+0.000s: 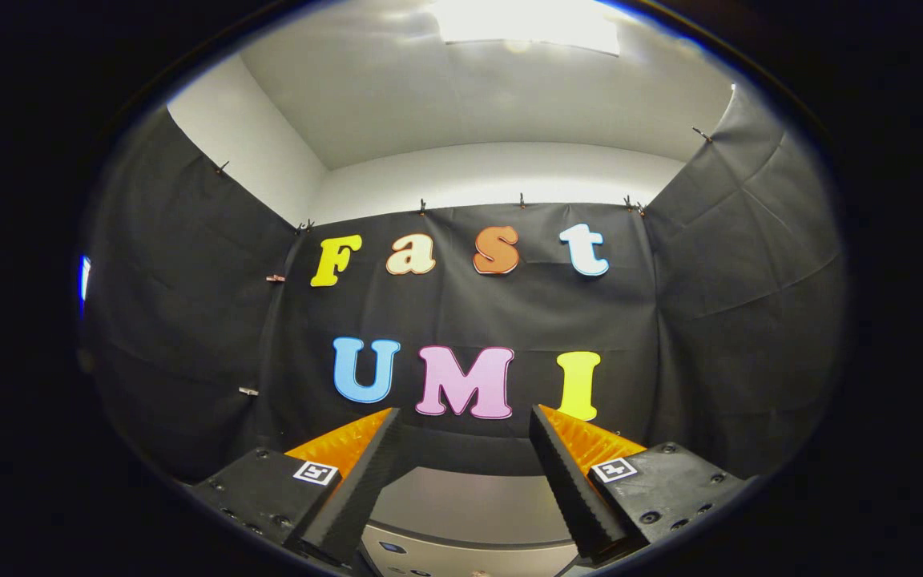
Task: Put the clothes into the washing machine and then close the washing machine lid.
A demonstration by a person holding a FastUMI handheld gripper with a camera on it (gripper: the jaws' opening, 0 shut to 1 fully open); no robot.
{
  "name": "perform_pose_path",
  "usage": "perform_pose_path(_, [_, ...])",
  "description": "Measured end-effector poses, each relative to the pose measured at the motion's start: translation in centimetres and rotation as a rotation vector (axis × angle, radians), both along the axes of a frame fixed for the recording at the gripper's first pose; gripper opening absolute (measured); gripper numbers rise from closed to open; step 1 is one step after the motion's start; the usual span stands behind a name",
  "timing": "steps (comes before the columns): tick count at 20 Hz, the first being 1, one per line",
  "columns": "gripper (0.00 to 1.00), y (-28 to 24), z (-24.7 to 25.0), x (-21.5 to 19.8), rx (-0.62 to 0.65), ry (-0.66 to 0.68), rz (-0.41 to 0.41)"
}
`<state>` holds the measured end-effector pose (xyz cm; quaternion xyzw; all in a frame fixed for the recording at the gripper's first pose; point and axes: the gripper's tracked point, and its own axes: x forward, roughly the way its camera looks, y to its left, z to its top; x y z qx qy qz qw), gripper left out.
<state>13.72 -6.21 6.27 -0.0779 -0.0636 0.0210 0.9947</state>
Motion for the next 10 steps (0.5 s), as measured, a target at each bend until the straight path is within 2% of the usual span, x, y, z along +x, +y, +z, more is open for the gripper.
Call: perform_pose_path(10, [0.99, -0.03, -0.11, -0.04, -0.007, 0.013, 0.008])
